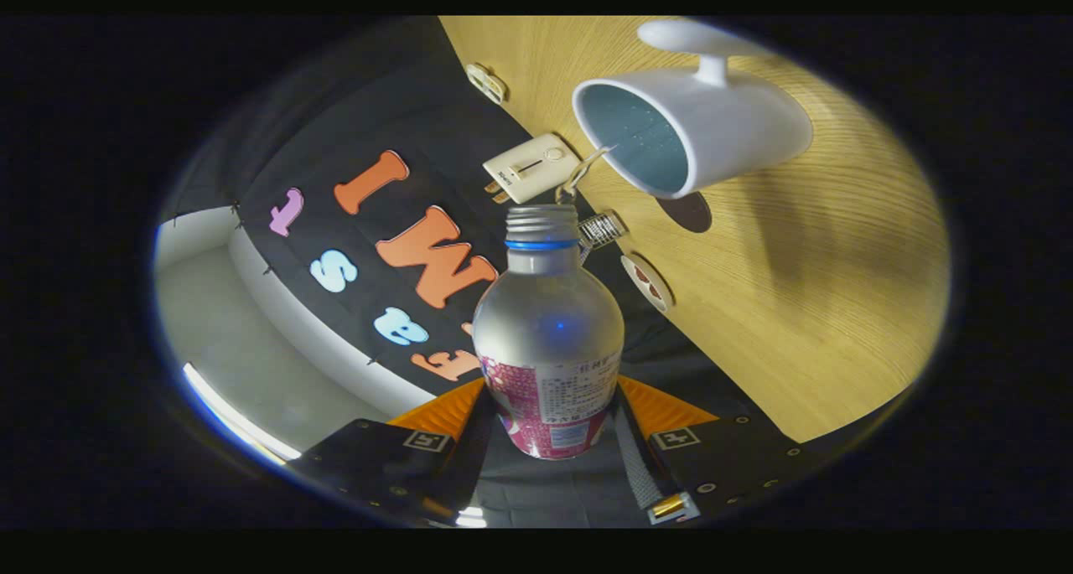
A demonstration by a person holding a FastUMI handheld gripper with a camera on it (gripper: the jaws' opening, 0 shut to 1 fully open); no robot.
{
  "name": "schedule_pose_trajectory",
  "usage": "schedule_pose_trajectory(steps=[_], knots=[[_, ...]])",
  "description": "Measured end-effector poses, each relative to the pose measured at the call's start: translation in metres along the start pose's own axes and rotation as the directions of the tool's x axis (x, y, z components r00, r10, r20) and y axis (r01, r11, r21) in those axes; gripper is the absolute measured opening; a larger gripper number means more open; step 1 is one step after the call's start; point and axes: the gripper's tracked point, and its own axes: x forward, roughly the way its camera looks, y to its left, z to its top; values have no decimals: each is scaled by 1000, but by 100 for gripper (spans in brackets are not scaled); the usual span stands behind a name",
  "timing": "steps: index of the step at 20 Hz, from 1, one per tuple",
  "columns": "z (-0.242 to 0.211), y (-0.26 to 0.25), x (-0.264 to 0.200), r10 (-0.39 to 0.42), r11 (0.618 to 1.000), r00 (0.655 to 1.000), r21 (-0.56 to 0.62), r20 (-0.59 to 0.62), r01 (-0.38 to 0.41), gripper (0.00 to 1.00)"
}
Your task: Take the bottle from table, then pour the juice into the cup, finally place the bottle on the coaster
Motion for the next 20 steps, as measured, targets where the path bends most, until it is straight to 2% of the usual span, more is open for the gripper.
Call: schedule_pose_trajectory(steps=[20], knots=[[4,23,-2,59,993,998,107,-14,-58,72]])
